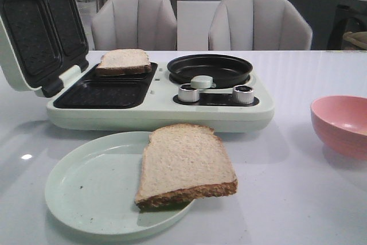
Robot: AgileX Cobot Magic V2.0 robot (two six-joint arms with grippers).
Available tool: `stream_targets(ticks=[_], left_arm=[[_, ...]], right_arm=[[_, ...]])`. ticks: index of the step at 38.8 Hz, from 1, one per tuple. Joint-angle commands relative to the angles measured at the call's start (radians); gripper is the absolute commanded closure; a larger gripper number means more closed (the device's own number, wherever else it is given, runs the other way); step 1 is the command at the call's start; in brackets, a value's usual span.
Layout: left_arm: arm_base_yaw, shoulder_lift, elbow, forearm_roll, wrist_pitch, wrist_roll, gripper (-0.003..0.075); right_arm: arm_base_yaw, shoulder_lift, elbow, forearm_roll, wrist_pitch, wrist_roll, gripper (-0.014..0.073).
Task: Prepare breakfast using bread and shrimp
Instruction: 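Open the left gripper and withdraw it from the press, then grasp the remaining bread slice on the plate with the right gripper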
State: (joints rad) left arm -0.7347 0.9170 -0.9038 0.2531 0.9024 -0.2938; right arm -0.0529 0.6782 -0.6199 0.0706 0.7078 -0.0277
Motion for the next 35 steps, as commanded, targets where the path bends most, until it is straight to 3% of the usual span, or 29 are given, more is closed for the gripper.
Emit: stream_targets(ticks=[1,12,20,26,35], left_arm=[[-0.04,-0.082,0.03,-0.023,-0.116,0.002,0.0358],[-0.04,-0.17,0.108,-0.035,-0.223,0.002,0.0358],[-0.04,-0.17,0.11,-0.035,-0.273,0.002,0.0358],[-0.04,-0.17,0.11,-0.035,-0.285,0.002,0.0358],[-0.04,-0.17,0.11,-0.035,-0.285,0.002,0.0358]], right_arm=[[-0.004,0.006,-0.036,0.056,-0.075,-0.007,0.0089],[-0.002,0.076,-0.036,0.313,0.016,-0.039,0.0089],[0.044,0.256,-0.036,0.591,0.116,-0.301,0.0085],[0.143,0.395,-0.036,0.763,0.091,-0.421,0.0085],[0.308,0.61,-0.039,0.901,-0.055,-0.465,0.0085]])
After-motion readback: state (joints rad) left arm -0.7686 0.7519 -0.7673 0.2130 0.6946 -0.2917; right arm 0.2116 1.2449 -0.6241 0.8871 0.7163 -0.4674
